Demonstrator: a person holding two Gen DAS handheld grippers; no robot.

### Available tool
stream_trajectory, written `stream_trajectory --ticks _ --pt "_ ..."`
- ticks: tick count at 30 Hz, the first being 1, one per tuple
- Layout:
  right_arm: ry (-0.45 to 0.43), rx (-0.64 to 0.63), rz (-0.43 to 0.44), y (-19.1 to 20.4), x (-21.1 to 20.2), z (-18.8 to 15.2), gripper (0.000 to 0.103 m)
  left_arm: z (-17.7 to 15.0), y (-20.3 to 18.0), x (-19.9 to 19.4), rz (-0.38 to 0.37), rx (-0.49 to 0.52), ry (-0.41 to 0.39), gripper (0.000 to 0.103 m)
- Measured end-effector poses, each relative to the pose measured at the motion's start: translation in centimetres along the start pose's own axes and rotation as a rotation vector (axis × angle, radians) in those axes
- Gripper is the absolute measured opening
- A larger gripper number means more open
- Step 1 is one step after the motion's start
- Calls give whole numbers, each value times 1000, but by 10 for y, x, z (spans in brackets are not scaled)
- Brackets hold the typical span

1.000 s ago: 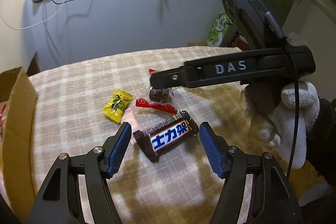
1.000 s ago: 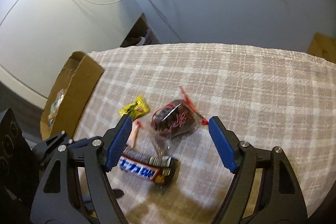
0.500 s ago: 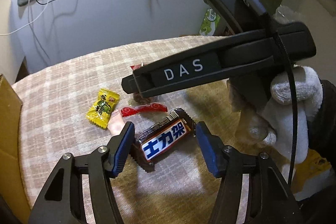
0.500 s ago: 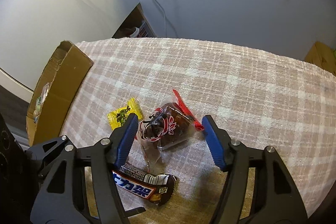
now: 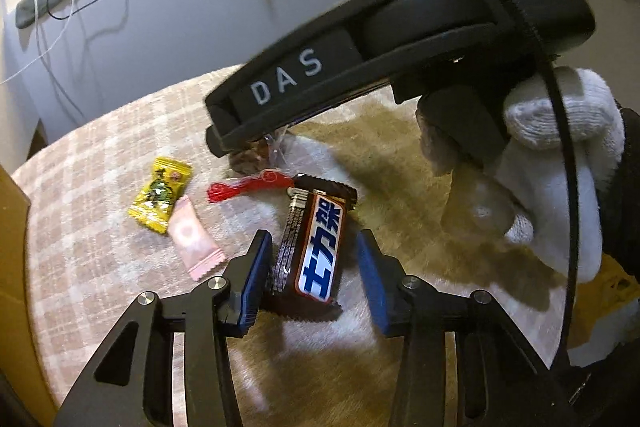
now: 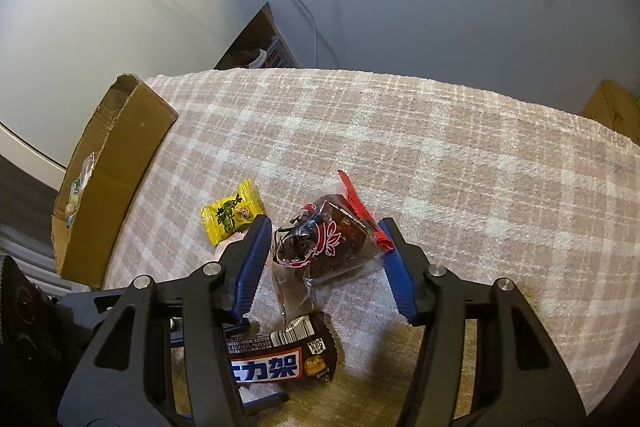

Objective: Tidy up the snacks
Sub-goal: 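Grasp the chocolate bar with the left tool while the right tool grasps the red-wrapped packet, then carry the chocolate bar and red-wrapped packet to the box and release them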

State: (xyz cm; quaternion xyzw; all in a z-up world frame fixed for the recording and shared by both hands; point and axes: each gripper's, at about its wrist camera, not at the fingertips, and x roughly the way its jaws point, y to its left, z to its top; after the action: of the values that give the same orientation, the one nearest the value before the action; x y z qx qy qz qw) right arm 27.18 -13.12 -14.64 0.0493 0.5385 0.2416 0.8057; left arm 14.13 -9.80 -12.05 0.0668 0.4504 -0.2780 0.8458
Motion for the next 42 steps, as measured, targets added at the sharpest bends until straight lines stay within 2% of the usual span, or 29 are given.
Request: stream_trajectory --ticks 1,4,14,25,34,42 --pt "0 -2 1 0 0 0 57 0 -3 2 18 10 2 42" --pt "0 -5 9 -2 -2 -1 56 -2 -5 -1 45 13 2 27" --pt "-28 6 47 -7 -11 -14 48 -12 -5 -17 49 -55 -9 27" --pt "-102 23 63 -1 -38 -30 47 -38 24 -59 60 -184 -103 27" --pt "-177 -36 67 33 -70 -41 47 -51 31 -98 144 -249 -212 27" --pt "-220 -122 102 82 -82 -43 47 -67 59 -140 226 -325 -294 27"
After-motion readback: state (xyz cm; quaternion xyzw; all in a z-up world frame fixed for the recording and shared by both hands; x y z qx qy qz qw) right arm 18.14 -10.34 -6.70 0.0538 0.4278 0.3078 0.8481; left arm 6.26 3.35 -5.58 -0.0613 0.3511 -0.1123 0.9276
